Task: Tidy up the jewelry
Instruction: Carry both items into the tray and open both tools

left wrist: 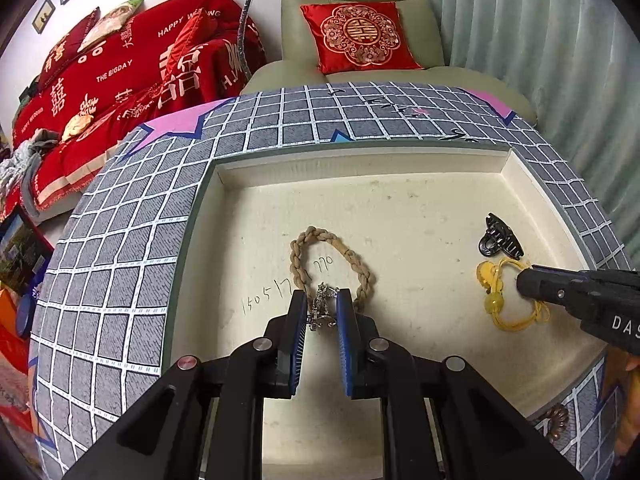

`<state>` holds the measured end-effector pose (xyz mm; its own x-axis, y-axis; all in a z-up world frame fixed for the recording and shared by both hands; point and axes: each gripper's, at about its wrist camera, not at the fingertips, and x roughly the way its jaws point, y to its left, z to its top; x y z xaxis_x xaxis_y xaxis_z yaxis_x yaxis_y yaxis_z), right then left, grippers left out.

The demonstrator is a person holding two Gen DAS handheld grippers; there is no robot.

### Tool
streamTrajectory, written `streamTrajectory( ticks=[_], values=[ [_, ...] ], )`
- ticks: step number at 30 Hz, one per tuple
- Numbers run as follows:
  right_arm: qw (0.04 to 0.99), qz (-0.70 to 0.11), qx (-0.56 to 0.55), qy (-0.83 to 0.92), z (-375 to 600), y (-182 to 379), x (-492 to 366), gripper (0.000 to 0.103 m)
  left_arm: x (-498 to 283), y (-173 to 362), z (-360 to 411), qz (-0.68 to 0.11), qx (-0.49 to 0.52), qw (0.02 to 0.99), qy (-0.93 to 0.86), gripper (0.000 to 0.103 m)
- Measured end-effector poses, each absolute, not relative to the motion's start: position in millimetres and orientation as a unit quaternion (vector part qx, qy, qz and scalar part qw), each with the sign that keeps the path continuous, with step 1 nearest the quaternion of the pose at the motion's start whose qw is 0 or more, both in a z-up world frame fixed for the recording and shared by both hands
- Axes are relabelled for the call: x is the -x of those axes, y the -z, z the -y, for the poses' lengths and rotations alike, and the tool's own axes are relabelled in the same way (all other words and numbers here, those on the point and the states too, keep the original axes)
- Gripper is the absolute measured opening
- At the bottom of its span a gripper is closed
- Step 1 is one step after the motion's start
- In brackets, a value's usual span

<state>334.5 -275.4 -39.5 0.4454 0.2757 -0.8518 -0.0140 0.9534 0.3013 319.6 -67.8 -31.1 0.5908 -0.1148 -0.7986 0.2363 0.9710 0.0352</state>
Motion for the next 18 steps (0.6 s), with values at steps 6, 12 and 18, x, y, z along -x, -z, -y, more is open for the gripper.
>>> streamTrajectory(
  ticks=[6,12,18],
  values=[
    [0.841,-0.521,-0.12,-0.08,274.3,38.8,-335.3,0.01,-318.1,30.7,71.4,-0.439,-0.085,0.889,0.094,0.024],
    [0.843,-0.514,-0.132,-0.087,273.5,33.2,-334.2,0.04,-317.7,27.1,70.8,-0.44,-0.082,0.89,0.093,0.024],
    [0.856,-0.485,-0.155,-0.091,278.3,14.5,-329.2,0.051,-317.7,20.9,69.2,-0.435,-0.075,0.893,0.091,0.025]
  ],
)
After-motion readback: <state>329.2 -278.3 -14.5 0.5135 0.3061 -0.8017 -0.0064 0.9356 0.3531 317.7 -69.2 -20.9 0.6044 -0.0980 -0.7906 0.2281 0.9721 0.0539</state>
